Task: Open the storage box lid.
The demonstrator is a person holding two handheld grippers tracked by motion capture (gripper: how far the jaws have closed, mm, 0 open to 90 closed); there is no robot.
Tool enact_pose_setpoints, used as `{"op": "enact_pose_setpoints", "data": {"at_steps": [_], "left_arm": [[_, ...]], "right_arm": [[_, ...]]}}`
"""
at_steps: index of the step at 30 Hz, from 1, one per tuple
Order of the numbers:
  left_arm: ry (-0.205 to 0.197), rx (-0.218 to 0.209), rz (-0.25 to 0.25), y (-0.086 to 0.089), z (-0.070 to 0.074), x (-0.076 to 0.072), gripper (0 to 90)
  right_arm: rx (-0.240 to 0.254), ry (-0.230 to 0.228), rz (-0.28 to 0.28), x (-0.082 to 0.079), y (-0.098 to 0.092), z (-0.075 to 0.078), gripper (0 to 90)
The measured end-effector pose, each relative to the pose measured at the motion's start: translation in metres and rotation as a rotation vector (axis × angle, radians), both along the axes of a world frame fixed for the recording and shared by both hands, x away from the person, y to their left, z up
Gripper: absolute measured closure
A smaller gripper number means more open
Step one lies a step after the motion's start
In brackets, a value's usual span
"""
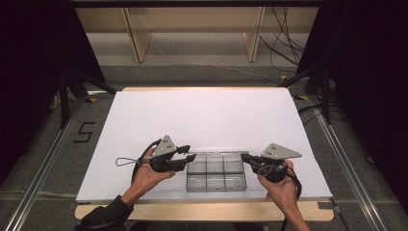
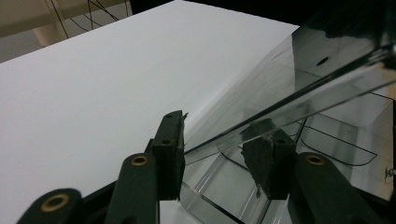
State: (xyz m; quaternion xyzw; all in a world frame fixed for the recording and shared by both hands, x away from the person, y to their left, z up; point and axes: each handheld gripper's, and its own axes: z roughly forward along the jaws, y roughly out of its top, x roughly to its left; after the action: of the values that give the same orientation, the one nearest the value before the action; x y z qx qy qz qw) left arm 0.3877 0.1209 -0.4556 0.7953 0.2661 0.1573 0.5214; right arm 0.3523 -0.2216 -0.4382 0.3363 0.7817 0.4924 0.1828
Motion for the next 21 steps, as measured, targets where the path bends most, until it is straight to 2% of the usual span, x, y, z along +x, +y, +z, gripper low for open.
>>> {"op": "enact_pose_setpoints", "data": {"at_steps": [2,4,6,7,10,11,12,13,14,15,17,18,20,21], "left_arm": [[-0.004,0.013,0.004,0.0004,0.0010,0.0008,61.4],[-0.001,0.016,0.004,0.0007,0.0014,0.0011,63.4],[-0.002,0.021,-0.002,0.0013,0.0017,0.0024,64.2],[-0.005,0.026,-0.007,0.0013,0.0017,0.0030,64.5],[-0.015,0.040,-0.016,0.0017,0.0028,0.0040,64.8],[-0.010,0.037,-0.012,0.0014,0.0031,0.0041,65.3],[0.014,0.023,0.005,0.0004,0.0027,0.0027,65.3],[0.006,0.032,-0.001,0.0009,0.0034,0.0038,65.5],[0.006,0.032,-0.001,0.0009,0.0034,0.0038,65.6],[0.007,0.031,-0.002,0.0007,0.0036,0.0043,65.6],[0.008,0.030,-0.012,0.0006,0.0036,0.0056,65.7],[0.009,0.030,-0.007,0.0002,0.0038,0.0055,65.9],[0.012,0.035,-0.003,-0.0003,0.0048,0.0058,66.2],[0.019,0.035,-0.002,-0.0005,0.0054,0.0063,66.5]], "right_arm": [[0.015,-0.003,0.002,0.0008,0.0009,-0.0007,90.0],[0.008,0.001,0.002,0.0007,0.0003,-0.0001,90.0],[-0.011,-0.014,-0.002,0.0017,-0.0009,0.0000,90.0],[-0.004,-0.022,0.004,0.0029,-0.0006,-0.0009,90.0],[0.011,-0.004,0.000,0.0027,0.0001,-0.0017,90.0],[0.009,-0.007,-0.011,0.0023,-0.0005,-0.0017,90.0],[0.028,0.005,-0.013,0.0020,0.0005,-0.0025,90.0],[0.001,-0.013,-0.015,0.0035,-0.0024,-0.0021,90.0],[0.001,-0.013,-0.015,0.0035,-0.0024,-0.0021,90.0],[0.016,0.008,-0.016,0.0027,-0.0023,-0.0022,90.0],[0.013,0.009,-0.013,0.0029,-0.0041,-0.0020,90.0],[0.010,-0.010,-0.006,0.0039,-0.0044,-0.0027,90.0],[0.020,0.000,-0.011,0.0027,-0.0050,-0.0026,90.0],[0.001,-0.015,-0.021,0.0016,-0.0063,-0.0021,89.3]]}}
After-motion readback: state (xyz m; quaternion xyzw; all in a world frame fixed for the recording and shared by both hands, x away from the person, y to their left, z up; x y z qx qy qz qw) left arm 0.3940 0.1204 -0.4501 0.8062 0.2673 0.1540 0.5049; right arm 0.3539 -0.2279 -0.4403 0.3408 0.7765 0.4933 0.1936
